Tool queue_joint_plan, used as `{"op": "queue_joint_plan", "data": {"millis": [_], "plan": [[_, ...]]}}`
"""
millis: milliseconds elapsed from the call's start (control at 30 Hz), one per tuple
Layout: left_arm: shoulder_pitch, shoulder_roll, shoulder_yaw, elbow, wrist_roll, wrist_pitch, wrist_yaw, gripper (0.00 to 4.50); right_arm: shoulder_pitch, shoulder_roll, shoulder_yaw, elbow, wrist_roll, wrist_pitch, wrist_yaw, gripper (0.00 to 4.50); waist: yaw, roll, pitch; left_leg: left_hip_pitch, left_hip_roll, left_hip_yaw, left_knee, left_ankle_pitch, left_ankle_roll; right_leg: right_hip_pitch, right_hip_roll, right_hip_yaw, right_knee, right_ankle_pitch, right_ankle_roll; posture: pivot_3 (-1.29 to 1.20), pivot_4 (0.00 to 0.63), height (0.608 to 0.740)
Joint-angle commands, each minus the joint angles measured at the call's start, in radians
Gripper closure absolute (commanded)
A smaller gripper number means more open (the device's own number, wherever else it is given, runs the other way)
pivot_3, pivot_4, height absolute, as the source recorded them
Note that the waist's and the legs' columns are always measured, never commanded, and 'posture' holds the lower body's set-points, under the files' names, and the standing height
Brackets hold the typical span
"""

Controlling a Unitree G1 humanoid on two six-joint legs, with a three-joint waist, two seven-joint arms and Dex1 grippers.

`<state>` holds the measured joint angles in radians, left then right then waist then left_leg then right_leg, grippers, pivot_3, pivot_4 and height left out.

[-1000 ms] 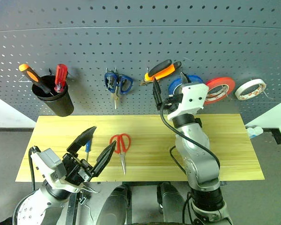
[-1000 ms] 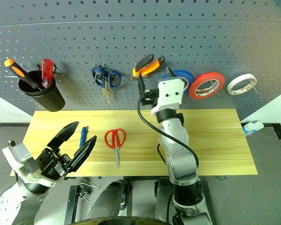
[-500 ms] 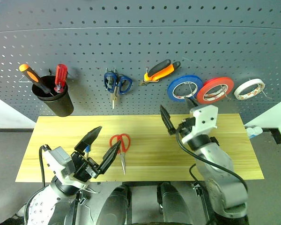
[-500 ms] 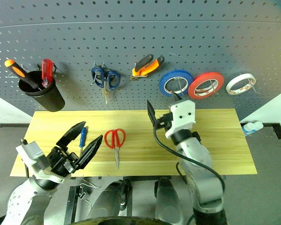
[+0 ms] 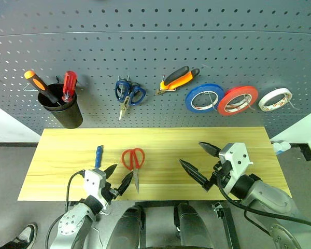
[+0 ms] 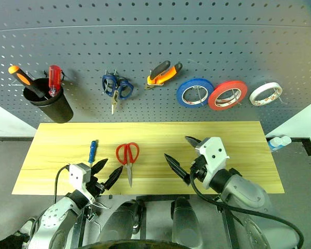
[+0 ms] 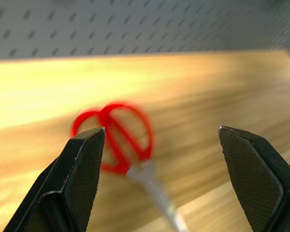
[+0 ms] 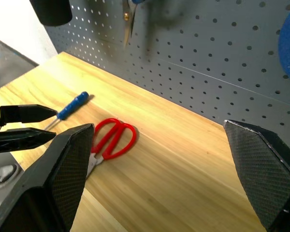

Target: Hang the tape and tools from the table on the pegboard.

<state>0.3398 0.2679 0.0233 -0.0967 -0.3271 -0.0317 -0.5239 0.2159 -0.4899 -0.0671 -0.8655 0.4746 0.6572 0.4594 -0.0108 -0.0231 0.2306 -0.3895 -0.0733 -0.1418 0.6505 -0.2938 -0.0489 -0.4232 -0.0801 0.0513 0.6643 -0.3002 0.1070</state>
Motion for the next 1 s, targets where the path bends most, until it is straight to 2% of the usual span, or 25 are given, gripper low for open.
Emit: {"op": "queue_joint_plan", "data": {"millis": [33,233,467,600,1000], "plan": [[-0.015,0.028,0.068,-0.008,-0.01,-0.071,-0.022,0.58,-0.013,-0.008,0.0,-0.033,0.005,-0.005,-0.011,0.02,-0.001,-0.002,-0.001,0.0,0.0,0.0,0.0,0.0,0.0,0.0,0.0,0.0,0.0,0.0,0.0,0.0,0.202,0.723],[-0.069,0.033,0.073,-0.194,-0.027,0.109,0.082,0.58,-0.056,-0.003,0.025,-0.037,0.006,0.019,-0.045,0.02,0.0,-0.002,-0.002,0.0,0.0,0.0,0.001,0.0,0.0,0.001,-0.001,0.0,0.0,0.001,0.001,0.0,0.22,0.723],[-0.04,0.034,0.061,-0.359,-0.052,0.328,0.165,0.58,-0.086,-0.006,0.039,-0.012,0.006,0.023,-0.053,0.02,-0.004,-0.002,-0.002,0.0,0.0,0.0,0.001,0.0,0.0,0.0,0.0,0.0,0.0,0.001,0.001,0.02,0.228,0.723],[-0.029,0.011,0.045,-0.445,-0.022,0.49,0.287,0.58,-0.118,-0.009,0.047,0.007,0.012,0.03,-0.048,0.02,0.001,-0.002,-0.002,0.0,0.0,0.0,0.002,0.0,0.0,0.001,0.0,0.0,0.0,0.001,0.001,0.02,0.238,0.723],[-0.114,-0.11,-0.003,-0.45,0.059,0.696,0.493,0.58,-0.135,-0.008,0.068,0.001,0.02,0.059,-0.05,0.02,-0.001,-0.003,-0.001,0.0,0.0,0.0,0.002,0.0,0.0,0.001,0.0,0.0,0.001,0.001,0.001,-0.01,0.249,0.723]]}}
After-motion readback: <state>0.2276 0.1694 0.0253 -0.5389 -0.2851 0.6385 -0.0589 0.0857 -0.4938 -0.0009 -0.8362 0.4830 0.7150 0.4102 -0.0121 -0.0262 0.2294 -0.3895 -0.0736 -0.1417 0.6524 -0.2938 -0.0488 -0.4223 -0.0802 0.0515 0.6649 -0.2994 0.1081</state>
